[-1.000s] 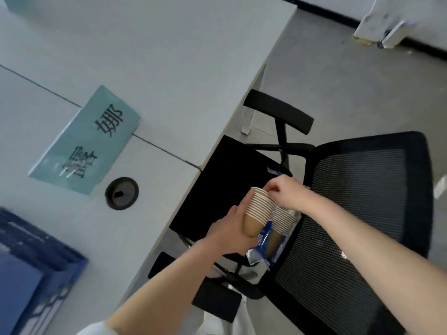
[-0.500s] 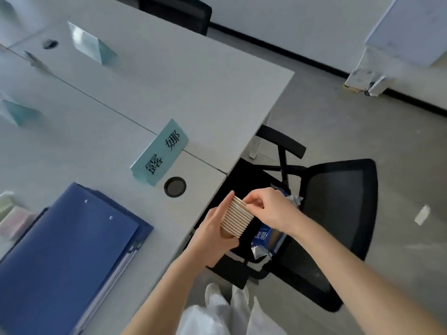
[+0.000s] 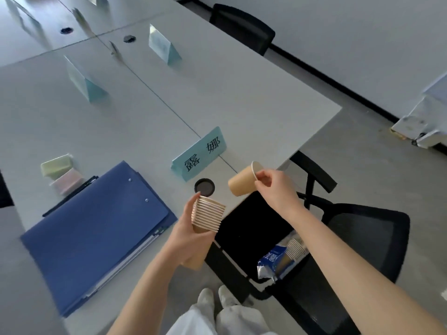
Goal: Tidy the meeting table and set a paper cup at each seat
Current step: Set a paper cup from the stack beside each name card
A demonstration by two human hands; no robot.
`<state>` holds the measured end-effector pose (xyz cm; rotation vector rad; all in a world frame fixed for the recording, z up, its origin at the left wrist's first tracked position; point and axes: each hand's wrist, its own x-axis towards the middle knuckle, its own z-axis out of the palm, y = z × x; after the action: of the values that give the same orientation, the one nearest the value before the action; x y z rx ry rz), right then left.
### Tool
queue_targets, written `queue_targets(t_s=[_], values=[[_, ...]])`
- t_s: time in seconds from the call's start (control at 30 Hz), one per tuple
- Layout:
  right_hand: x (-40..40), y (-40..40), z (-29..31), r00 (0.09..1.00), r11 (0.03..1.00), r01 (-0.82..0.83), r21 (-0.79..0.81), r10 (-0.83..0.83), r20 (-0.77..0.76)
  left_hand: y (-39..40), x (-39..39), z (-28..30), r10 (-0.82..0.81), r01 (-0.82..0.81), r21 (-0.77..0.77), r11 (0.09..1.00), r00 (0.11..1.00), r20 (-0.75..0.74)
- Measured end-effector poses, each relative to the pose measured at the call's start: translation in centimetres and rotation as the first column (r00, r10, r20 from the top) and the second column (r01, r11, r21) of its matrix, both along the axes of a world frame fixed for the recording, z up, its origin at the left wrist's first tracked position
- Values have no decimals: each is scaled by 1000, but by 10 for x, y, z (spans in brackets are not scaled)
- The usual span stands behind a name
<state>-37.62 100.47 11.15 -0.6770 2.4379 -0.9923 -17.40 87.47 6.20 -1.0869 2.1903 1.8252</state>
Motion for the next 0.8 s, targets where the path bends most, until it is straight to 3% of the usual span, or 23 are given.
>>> queue_targets(t_s=[0.13, 0.27, 0.4, 0.63, 0.8], values=[[-7, -31, -23, 988, 994, -65, 86, 76, -135, -10, 9, 6, 215, -214, 84, 973, 977, 2], [-11, -48, -55, 937, 930, -187, 317, 265, -226, -19, 16, 7, 399, -390, 182, 903, 917, -17], [-13, -46, -77, 869, 859, -257, 442, 405, -282, -20, 19, 10, 482, -462, 222, 859, 875, -41], [-5, -38, -88, 806, 804, -396, 444, 536, -250, -12, 18, 11, 514, -499, 202, 843, 857, -28], [4, -38, -69, 839, 867, -377, 326, 469, -275, -6, 26, 11, 531, -523, 142, 840, 847, -23]])
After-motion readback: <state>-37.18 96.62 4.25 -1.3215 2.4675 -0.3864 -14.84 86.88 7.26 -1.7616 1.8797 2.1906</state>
